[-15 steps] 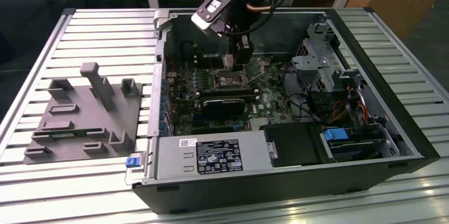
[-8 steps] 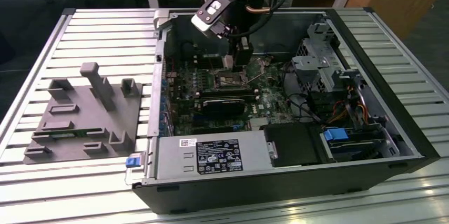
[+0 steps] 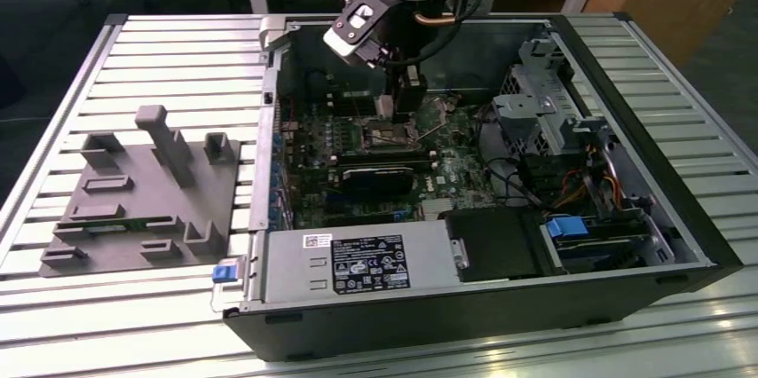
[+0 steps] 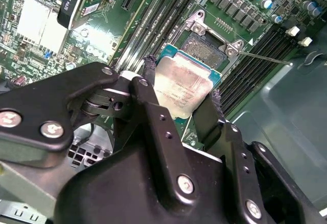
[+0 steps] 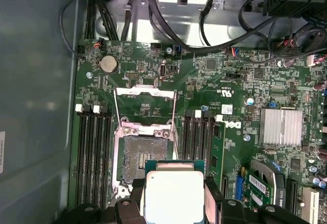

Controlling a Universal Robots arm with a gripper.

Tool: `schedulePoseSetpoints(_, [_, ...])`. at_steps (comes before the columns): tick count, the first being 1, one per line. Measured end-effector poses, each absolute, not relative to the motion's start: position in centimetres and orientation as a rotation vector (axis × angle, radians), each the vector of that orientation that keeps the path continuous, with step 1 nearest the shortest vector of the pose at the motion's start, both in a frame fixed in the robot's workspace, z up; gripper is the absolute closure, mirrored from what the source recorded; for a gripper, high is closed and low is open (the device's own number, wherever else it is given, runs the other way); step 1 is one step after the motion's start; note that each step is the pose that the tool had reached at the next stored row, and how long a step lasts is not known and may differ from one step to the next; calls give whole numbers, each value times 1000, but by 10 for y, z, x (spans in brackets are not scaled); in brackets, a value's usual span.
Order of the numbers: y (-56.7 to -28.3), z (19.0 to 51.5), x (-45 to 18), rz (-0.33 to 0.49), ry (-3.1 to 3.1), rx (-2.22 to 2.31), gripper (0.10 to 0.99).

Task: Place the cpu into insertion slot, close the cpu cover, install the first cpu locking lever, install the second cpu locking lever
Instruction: 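Place the cpu into insertion slot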

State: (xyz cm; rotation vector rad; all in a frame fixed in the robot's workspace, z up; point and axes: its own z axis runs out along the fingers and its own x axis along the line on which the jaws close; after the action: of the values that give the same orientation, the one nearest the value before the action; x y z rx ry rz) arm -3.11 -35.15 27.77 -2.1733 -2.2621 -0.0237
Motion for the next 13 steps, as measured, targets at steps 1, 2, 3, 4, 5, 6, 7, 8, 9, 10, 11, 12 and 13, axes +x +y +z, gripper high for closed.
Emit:
schedulePoseSetpoints(1, [-351,277,-31,-24,-2262,-2173,545])
schedulePoseSetpoints(2, [-351,277,-31,-24,-2262,-2173,545])
schedulePoseSetpoints(3, [-351,277,-31,-24,-2262,-2173,545])
schedulePoseSetpoints(4, [-351,277,-31,-24,-2262,-2173,545])
schedulePoseSetpoints(5, [-350,276,-31,-24,-2262,-2173,545])
schedulePoseSetpoints(6, [-350,276,-31,-24,-2262,-2173,545])
schedulePoseSetpoints(7, [-350,276,-31,-24,-2262,-2173,545])
schedulePoseSetpoints(8, [-350,275,-31,-24,-2262,-2173,545])
schedulePoseSetpoints(9, [-350,275,-31,-24,-2262,-2173,545])
schedulePoseSetpoints(10, [-349,275,-31,-23,-2262,-2173,545])
schedulePoseSetpoints(11, [-349,274,-31,-24,-2262,-2173,545])
schedulePoseSetpoints(12, [-349,274,-31,-24,-2262,-2173,545])
schedulePoseSetpoints(13, [-349,273,-31,-24,-2262,-2173,545])
